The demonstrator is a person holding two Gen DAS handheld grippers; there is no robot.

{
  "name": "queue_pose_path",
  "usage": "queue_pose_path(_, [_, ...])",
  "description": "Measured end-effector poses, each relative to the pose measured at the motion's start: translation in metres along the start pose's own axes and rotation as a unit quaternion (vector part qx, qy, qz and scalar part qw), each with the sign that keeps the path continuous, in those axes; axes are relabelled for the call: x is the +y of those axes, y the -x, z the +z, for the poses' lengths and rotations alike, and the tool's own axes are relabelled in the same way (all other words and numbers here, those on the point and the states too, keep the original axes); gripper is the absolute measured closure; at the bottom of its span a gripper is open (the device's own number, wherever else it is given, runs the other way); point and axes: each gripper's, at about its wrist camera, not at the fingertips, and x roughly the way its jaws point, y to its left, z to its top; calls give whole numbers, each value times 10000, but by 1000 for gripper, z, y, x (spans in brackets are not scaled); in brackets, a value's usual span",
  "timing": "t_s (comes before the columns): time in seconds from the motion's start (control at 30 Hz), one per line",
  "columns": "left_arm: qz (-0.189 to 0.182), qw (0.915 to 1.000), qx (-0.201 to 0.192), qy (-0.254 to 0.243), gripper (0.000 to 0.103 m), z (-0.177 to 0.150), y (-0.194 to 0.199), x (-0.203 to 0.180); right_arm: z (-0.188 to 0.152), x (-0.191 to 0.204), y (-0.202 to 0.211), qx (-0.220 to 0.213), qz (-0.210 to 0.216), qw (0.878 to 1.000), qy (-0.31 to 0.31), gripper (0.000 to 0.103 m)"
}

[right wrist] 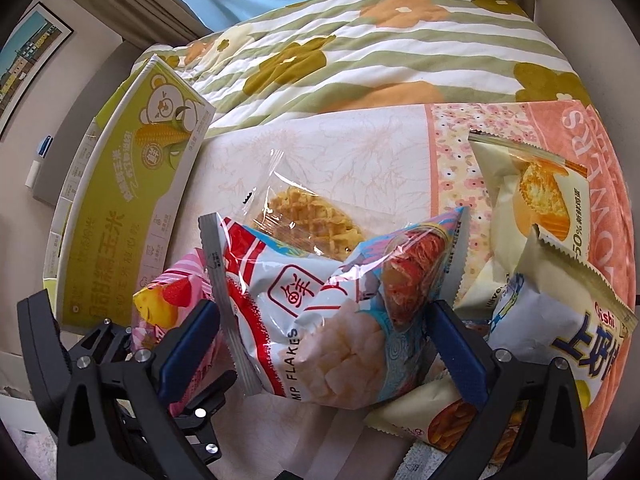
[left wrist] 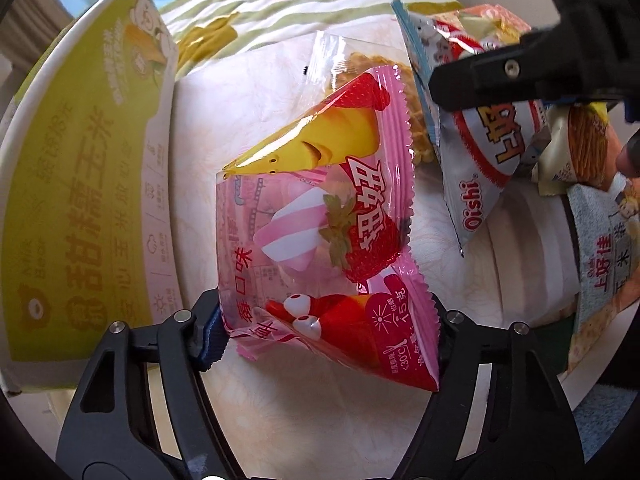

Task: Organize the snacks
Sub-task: 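Grasp the pink marshmallow bag with left tool while right tool grasps the shrimp flakes bag, then carry both bags over the box and open both tools to drop them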

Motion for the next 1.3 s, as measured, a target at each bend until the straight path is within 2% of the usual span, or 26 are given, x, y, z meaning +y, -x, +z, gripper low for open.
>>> queue_pose_path(0.17, [-43,10000,-37,59,34,-1,3,-3,-2,1,-2,36,41,9999,107,2])
queue_pose_path(0.2, [-45,10000,-47,65,34,0,4,-3,-2,2,-2,28,11,9999,153,15])
queue_pose_path(0.27, [-58,9999,-60,105,34,-1,6,-4,-5,2,-3,63,5,9998,206,22])
queue_pose_path(0.4, [-41,9997,-112,189,34,-2,12,-3,-10,2,1,7,32,9996,272,31])
queue_pose_path(0.5, [-6,9995,-180,274,34,-5,20,-3,-14,1,6,-27,116,9994,313,34])
queue_pose_path(0.9, [177,9951,-812,532,34,-6,82,-15,-14,8,61,-525,696,9950,483,35])
queue_pose_path(1.13, [224,9875,-1293,875,34,-15,132,-7,-4,24,104,-842,903,9891,802,34])
queue_pose_path(1.3, [307,9789,-1694,1102,34,-21,170,15,0,42,129,-1099,1014,9830,1063,34])
